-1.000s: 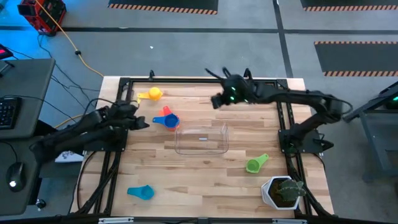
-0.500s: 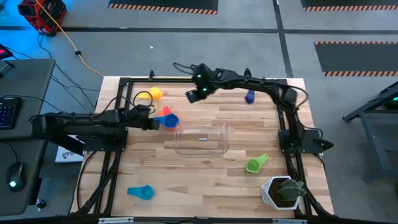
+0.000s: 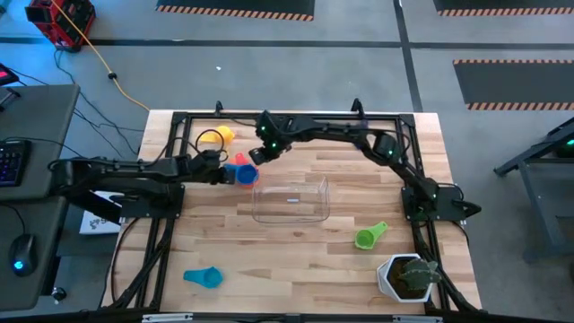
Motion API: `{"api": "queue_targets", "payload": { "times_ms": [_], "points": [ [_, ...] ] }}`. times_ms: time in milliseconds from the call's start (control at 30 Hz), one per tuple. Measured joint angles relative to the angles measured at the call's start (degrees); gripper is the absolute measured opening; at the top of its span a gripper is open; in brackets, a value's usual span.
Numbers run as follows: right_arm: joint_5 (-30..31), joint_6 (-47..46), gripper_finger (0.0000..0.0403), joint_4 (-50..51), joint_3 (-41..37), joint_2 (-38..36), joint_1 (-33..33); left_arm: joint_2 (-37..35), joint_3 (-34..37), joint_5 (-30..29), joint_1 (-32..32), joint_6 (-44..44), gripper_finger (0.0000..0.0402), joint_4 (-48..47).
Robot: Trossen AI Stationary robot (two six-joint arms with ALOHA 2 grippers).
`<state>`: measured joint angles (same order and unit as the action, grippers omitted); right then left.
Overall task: Nest measuring cups in basket
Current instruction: Stack the blue measuring cup on top of the red measuring cup
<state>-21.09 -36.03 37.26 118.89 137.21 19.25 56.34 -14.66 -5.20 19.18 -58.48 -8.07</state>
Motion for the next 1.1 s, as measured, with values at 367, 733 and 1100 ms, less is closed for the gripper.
{"api": "queue_targets", "payload": {
  "times_ms": [367,733,1100],
  "points": [
    [3.9,-1.5,0.0000,-2.9,-0.1,2.2,-2.6,4.0,0.0,-0.1,3.2,0.6,0.0000,3.9],
    [3.9,-1.0,0.0000,-5.0,-0.2,2.8,-4.9,5.3,0.0,-0.2,5.6,1.8,0.0000,10.2],
    [4.6,1.0,0.0000,-4.5,-0.1,2.8,-3.8,5.3,0.0,-2.7,5.6,5.1,0.0000,11.8]
  ]
}}
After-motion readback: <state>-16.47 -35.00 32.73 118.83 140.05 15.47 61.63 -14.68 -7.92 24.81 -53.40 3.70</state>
